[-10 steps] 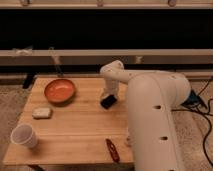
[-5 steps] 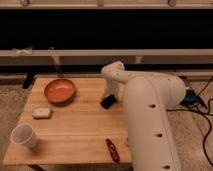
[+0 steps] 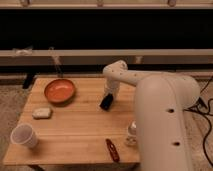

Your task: Place the eraser in the ceramic cup

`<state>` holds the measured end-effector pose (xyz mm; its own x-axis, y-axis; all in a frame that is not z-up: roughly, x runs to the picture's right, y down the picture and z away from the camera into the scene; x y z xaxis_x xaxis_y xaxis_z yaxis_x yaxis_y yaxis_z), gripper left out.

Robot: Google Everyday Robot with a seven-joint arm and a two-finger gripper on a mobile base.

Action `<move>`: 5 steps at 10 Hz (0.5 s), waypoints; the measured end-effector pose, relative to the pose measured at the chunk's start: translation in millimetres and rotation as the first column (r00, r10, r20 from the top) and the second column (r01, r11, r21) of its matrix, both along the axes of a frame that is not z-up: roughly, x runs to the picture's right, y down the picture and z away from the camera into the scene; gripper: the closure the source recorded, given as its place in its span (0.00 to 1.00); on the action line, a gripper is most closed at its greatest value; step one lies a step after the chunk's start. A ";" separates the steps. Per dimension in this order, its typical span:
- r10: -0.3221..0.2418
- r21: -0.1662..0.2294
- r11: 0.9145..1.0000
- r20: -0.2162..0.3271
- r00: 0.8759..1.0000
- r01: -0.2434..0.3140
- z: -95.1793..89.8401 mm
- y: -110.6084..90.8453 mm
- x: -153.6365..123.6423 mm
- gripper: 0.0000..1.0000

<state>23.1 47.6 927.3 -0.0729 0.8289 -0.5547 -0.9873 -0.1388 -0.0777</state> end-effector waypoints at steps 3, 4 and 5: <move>-0.103 0.079 0.993 0.187 0.977 0.089 -23.6 -15.8 -39.3 1.00; -0.154 0.123 0.984 0.260 0.953 0.125 -37.7 -23.0 -55.3 1.00; -0.218 0.178 0.970 0.335 0.917 0.165 -56.2 -28.8 -71.8 1.00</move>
<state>-48.7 18.7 871.1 0.2718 0.8798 -0.3900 -0.8999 0.0888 -0.4270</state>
